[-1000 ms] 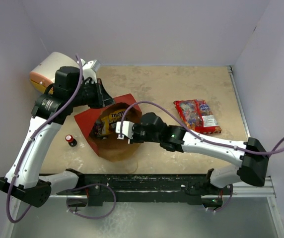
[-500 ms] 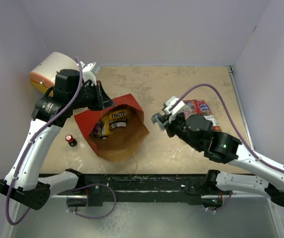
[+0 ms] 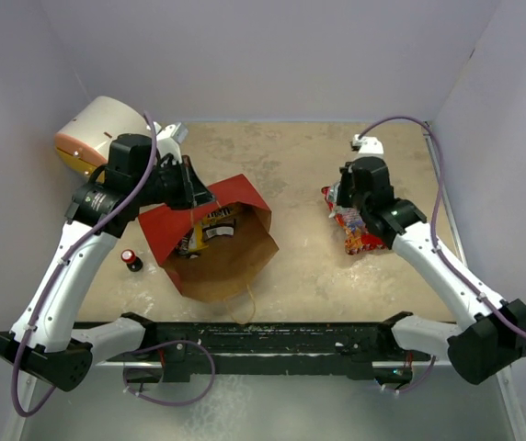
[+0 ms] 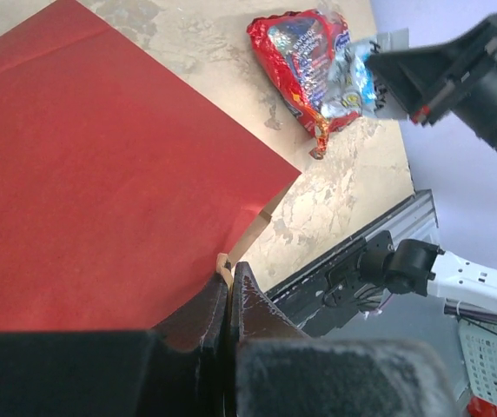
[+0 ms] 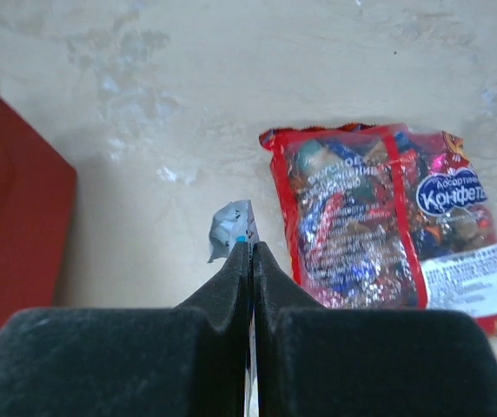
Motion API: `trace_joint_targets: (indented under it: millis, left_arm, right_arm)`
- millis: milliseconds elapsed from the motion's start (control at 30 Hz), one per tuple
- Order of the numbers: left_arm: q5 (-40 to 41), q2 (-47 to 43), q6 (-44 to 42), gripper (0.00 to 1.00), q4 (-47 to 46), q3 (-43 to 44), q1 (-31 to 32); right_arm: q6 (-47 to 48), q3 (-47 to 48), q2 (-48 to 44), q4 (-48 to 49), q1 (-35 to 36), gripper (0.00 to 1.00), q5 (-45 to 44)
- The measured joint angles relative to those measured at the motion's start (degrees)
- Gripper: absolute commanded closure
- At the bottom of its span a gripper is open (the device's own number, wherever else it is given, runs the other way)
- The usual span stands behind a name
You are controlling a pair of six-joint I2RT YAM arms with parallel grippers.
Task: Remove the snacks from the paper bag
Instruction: Place the snack at the center of the board.
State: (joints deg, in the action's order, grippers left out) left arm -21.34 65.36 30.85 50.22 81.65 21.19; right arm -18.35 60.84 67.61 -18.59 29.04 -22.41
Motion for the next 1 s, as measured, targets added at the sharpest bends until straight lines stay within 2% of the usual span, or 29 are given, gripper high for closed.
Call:
trace_joint_targets:
  millis: [133,267,433,633,767,1000]
  left_arm:
    - [-1.51,0.0,0.04,1.0,-0.46,0.0,0.0]
    - [-3.06,0.11,-0.02,1.0,-0.76,0.0,0.0]
    - [-2.89,0.61,-0.87,1.0,-0.37,0.28,0.0]
    - [-2.23,0.81,-2.45,1.0,0.39,1.92,0.0]
    - [-2.4,1.49,-2.51,1.0,0.26,1.92,0.0]
    - [-2.97,3.41,-2.49,1.0,0.04,1.92,0.0]
  right_arm:
    - [-4.87,-2.4,0.79,6.82,-10.43,1.0,12.81]
    - [-9.42,-4.81,5.35,15.34,-19.58,1.0,24.11]
    - [-11.76,-7.82,9.84,20.33,-25.46,1.0,32.76]
    - [-11.45,-11.67,10.67,22.29,-32.22,1.0,41.64]
    - [-8.52,-11.74,11.74,22.67,-31.54,1.0,49.75]
    - [-5.64,-17.62,13.79,22.97,-17.7,1.0,55.52]
